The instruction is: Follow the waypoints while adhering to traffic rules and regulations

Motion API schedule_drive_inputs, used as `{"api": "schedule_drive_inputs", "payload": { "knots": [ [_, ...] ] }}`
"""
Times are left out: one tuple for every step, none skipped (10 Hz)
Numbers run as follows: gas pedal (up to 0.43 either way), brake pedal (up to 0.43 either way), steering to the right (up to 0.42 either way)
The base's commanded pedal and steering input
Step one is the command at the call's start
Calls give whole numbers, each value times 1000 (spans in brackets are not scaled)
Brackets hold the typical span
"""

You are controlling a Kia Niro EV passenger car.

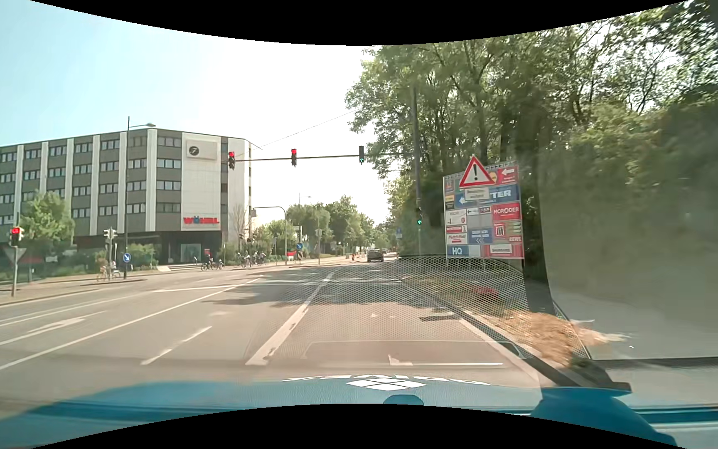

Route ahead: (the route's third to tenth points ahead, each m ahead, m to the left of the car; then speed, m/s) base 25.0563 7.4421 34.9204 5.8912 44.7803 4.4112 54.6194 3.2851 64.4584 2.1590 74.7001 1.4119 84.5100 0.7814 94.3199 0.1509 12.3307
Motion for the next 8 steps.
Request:
{"api": "schedule_drive_inputs", "payload": {
  "knots": [
    [118,0,-20],
    [98,0,-20],
    [98,0,-20],
    [98,0,-19],
    [98,0,-15],
    [98,0,-11],
    [98,0,-11],
    [98,0,-8]
  ]
}}
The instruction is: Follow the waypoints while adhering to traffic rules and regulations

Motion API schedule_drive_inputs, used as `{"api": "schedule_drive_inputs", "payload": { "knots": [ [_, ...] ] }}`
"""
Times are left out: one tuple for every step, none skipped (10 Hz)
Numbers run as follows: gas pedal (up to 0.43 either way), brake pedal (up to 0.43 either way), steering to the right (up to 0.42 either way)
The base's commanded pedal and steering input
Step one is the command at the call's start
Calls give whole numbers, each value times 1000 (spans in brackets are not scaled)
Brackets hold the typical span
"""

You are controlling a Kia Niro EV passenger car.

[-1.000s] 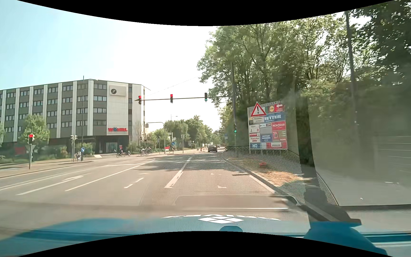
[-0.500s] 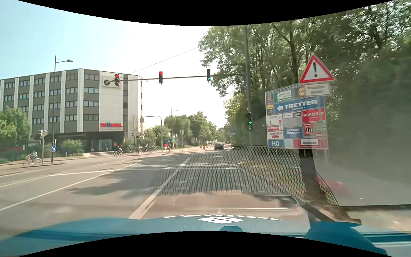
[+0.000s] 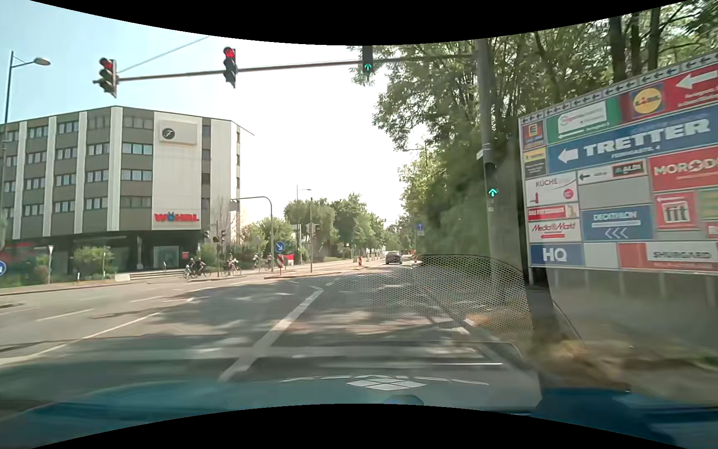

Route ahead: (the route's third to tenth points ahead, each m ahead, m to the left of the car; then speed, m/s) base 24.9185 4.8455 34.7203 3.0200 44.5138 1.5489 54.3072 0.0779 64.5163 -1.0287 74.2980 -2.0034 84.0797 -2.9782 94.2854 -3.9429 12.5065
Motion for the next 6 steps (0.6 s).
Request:
{"api": "schedule_drive_inputs", "payload": {
  "knots": [
    [98,0,-3],
    [98,0,3],
    [98,0,11],
    [98,0,17],
    [98,0,19],
    [98,0,19]
  ]
}}
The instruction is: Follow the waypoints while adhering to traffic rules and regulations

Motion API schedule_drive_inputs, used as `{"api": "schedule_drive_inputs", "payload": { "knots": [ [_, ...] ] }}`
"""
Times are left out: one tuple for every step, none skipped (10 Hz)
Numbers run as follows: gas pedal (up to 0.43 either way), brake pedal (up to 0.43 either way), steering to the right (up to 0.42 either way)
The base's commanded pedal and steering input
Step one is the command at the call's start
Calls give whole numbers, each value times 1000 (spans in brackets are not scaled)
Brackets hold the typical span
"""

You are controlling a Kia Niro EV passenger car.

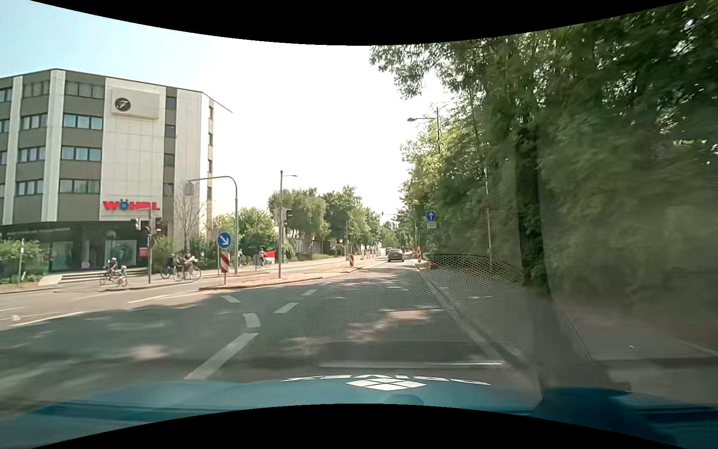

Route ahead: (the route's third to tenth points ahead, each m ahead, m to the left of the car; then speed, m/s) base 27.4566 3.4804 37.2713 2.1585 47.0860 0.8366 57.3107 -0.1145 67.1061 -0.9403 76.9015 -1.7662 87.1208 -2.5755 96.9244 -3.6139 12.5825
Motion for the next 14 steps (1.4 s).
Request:
{"api": "schedule_drive_inputs", "payload": {
  "knots": [
    [98,0,19],
    [98,0,19],
    [98,0,17],
    [98,0,17],
    [98,0,17],
    [98,0,17],
    [98,0,17],
    [98,0,16],
    [98,0,16],
    [87,0,16],
    [87,0,16],
    [87,0,15],
    [87,0,15],
    [87,0,14]
  ]
}}
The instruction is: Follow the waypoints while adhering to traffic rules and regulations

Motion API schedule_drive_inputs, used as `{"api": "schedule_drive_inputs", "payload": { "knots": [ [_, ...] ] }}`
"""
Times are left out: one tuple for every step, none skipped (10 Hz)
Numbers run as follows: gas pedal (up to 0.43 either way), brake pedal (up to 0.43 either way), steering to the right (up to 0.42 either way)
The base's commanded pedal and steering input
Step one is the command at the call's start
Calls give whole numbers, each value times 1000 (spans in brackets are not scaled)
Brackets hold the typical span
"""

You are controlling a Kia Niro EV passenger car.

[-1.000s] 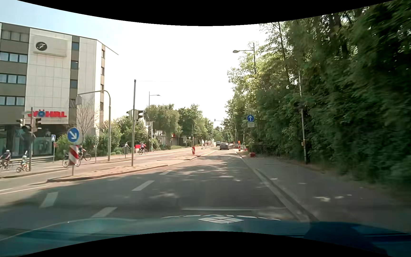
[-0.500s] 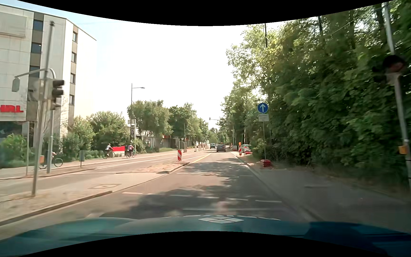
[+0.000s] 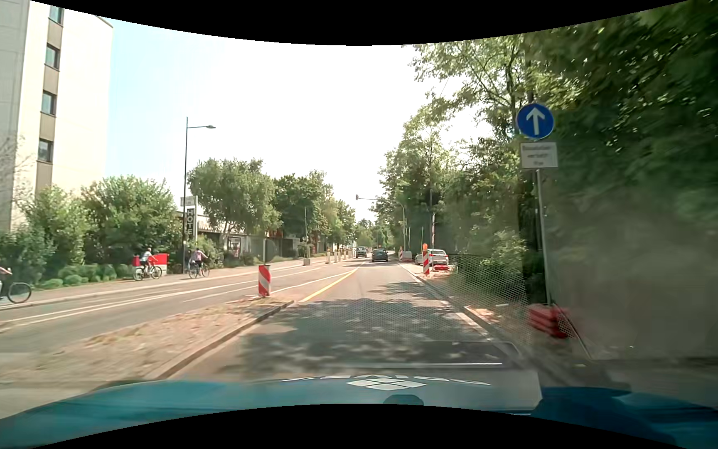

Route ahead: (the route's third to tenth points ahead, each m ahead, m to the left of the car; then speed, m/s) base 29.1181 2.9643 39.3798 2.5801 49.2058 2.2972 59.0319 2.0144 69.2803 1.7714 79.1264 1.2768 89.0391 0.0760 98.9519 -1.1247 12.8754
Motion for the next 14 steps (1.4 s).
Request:
{"api": "schedule_drive_inputs", "payload": {
  "knots": [
    [87,0,12],
    [87,0,9],
    [87,0,6],
    [87,0,6],
    [87,0,6],
    [87,0,5],
    [87,0,4],
    [87,0,3],
    [87,0,2],
    [87,0,2],
    [87,0,2],
    [87,0,-1],
    [87,0,-6],
    [87,0,-7]
  ]
}}
